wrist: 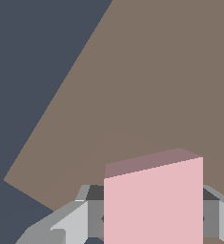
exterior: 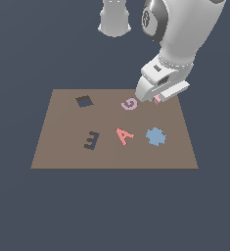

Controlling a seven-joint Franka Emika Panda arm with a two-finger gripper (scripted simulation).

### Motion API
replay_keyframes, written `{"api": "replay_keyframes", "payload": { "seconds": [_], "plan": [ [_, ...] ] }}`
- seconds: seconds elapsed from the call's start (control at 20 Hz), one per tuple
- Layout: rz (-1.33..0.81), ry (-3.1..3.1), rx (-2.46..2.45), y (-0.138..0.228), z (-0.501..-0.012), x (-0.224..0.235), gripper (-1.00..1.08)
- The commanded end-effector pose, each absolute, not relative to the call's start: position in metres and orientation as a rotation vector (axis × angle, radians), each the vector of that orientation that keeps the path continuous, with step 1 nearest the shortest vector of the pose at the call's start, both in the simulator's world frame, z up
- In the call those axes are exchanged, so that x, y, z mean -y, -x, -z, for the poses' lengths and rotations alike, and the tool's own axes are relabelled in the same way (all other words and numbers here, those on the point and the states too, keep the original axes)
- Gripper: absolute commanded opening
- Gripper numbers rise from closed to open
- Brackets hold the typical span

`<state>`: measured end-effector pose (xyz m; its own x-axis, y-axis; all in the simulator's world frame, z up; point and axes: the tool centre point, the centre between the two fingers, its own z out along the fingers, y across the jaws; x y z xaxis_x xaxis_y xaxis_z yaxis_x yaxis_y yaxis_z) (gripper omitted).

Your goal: Insert a designated object into the corresponding slot on a board.

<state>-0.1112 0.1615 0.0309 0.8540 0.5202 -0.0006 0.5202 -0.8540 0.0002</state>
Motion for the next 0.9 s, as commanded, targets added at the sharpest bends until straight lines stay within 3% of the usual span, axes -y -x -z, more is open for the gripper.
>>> {"api": "replay_keyframes", "payload": {
  "seconds": [0.0, 0.85],
  "plan": [
    [0.000, -3.010, -0.899, 0.116, -0.031, -0.155, -1.00],
    [0.000, -2.772, -1.478, 0.150, -0.034, -0.072, -1.00]
  ]
}}
